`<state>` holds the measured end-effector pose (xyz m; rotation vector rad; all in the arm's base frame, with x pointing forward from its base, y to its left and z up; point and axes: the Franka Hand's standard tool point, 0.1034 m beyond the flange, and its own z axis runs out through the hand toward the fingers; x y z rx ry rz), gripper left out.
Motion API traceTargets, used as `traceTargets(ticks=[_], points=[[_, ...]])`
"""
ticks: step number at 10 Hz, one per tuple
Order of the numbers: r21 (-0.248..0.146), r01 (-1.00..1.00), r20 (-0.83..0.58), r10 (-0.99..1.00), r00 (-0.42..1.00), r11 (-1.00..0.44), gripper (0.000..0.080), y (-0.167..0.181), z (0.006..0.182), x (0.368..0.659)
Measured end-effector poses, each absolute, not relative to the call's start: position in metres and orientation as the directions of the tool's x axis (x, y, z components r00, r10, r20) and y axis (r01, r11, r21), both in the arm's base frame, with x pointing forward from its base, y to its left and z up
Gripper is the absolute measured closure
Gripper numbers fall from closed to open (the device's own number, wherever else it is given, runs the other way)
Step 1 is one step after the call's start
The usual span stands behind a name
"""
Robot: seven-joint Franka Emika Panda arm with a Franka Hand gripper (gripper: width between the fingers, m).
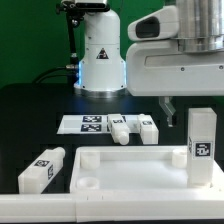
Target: Assemble desk
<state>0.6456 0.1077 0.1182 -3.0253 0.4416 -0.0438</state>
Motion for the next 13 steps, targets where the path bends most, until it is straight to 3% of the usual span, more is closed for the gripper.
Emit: traceTargets(ticks=[1, 2, 3, 4, 5, 8, 10, 11, 13], points=[[-0.092, -0.316, 0.01, -0.318, 0.948, -0.944, 0.0169, 0.1079, 0.1175, 0.6452], [-0.092, -0.316, 0.01, -0.318, 0.948, -0.944, 0.0305, 0.1077, 0.1172, 0.6451], [-0.093, -0.335, 0.008, -0.337, 0.941, -0.938, 0.0305, 0.108, 0.1171, 0.645], [-0.092, -0.406, 0.0, -0.408, 0.913, -0.909, 0.0484, 0.108, 0.1168, 0.6447], [-0.092, -0.478, -0.007, -0.479, 0.878, -0.874, 0.0514, 0.1077, 0.1167, 0.6447], [-0.083, -0.796, -0.04, -0.796, 0.603, -0.599, 0.0514, 0.1061, 0.1159, 0.6447], [-0.082, -0.967, -0.074, -0.966, 0.247, -0.241, 0.0514, 0.1078, 0.115, 0.6426], [-0.076, -0.984, -0.082, -0.983, 0.166, -0.16, 0.0514, 0.109, 0.115, 0.6418], [-0.08, -0.974, -0.081, -0.972, 0.22, -0.214, 0.0514, 0.1088, 0.115, 0.6416]])
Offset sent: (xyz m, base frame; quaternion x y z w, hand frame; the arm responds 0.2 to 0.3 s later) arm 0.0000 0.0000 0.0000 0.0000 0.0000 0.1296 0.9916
